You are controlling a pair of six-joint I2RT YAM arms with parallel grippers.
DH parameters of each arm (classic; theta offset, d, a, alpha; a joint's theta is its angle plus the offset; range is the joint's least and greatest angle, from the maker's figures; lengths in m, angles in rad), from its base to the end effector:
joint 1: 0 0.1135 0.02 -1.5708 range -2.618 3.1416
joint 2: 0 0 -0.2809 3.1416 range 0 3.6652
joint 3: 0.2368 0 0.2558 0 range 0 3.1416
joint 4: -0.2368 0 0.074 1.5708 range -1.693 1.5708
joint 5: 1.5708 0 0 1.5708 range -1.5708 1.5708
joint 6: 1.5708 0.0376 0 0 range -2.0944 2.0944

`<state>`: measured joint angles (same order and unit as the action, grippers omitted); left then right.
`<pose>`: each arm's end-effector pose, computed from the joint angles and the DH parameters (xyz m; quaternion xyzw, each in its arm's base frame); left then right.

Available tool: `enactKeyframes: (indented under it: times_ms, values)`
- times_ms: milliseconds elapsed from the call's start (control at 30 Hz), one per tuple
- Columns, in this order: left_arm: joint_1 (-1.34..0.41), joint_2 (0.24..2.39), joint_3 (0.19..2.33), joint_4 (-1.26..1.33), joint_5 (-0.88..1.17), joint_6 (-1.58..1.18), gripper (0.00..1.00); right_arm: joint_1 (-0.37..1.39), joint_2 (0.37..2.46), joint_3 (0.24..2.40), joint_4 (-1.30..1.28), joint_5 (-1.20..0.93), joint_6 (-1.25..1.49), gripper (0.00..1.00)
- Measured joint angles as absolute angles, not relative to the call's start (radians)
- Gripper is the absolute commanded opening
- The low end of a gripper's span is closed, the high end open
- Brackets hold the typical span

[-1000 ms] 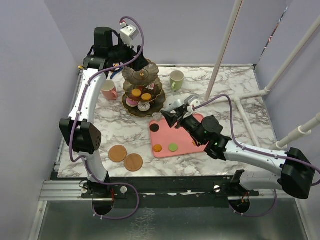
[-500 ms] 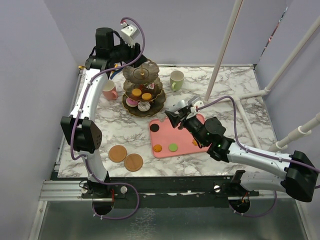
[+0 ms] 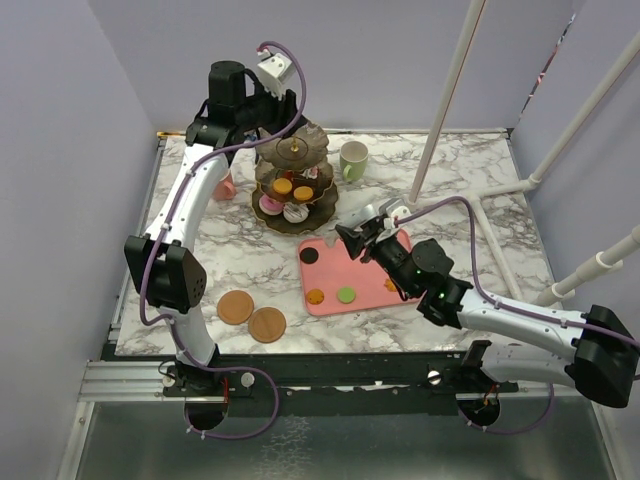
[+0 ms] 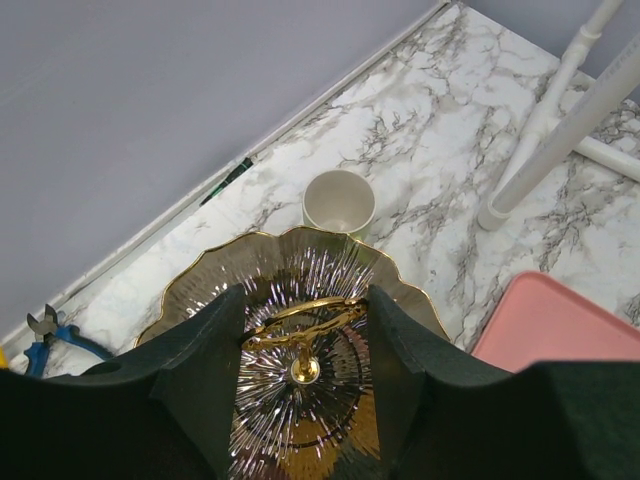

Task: Serve the afternoon tea
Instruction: Adjust the desert table at the center of the board.

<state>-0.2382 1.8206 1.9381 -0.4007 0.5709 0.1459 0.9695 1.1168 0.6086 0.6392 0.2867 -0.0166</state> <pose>0.4138 -0.1214 0.4449 0.3124 0.7211 -0.2516 0.5649 0.1515 0.2021 0.3117 -0.2142 0.6257 0.2576 0.7045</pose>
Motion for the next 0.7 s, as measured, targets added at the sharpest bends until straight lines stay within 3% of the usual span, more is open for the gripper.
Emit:
enactKeyframes:
  times_ms: [433,700]
  values:
    - [-0.279,1.706,1.781,-0.317,0.295,0.005,0.05,0.97,1.121,0.597,0.584,0.294,-0.02,0.44]
    - [-0.323,1.62,1.658,-0.245,0.052,-0.081,0.0,0.97,1.203,0.597,0.579,0.264,-0.027,0.44]
